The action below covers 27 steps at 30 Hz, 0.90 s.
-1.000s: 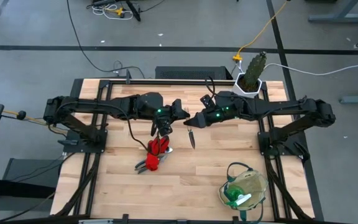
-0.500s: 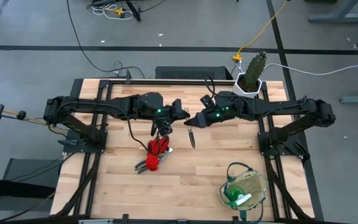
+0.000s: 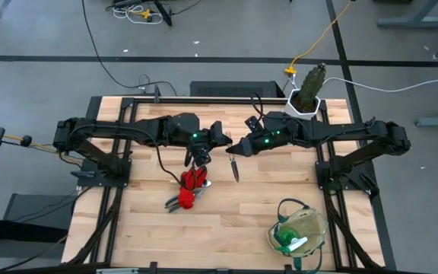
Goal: Pick & Place Garden tools in Gardening bag
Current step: Put the light brown trowel into the gardening tool bag
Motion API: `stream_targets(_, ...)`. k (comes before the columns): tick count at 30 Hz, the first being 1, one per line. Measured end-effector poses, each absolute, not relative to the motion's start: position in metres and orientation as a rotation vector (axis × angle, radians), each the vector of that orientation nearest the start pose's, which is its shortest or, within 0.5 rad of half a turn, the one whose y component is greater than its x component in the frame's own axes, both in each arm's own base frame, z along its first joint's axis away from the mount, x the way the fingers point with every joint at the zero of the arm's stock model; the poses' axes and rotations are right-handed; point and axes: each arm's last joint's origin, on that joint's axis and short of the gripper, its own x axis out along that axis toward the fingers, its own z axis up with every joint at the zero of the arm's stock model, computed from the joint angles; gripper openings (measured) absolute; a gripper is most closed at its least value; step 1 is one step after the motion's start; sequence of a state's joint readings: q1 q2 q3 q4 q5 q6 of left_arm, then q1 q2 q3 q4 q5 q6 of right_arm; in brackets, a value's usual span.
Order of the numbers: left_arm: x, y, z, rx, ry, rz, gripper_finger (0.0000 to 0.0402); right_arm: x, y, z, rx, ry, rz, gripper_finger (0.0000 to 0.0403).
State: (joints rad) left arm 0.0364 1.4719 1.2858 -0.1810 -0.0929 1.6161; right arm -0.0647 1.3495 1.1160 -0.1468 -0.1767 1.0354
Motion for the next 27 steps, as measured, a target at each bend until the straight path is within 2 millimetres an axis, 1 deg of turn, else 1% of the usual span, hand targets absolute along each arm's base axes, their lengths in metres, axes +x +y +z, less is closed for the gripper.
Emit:
stream_targets(16,0.3355,0.0149,0.3446,1.609,0.391,-0.202,0.0076,0.3029,-0.0144,0.3267,1.072,0.408,-0.096,0.0089)
stream_targets(23,0.3355,0.0150,0.3446,1.610,0.392,-0.202,0.0077,0.3028,-0.0145,0.3268,1.071,0.408,-0.097,0.0084)
stream_targets(27,0.3355,0.0149,0.3447,1.607,0.389,-0.202,0.0090,0.3029,-0.0145,0.3268,1.069,0.408,-0.096,0.0083)
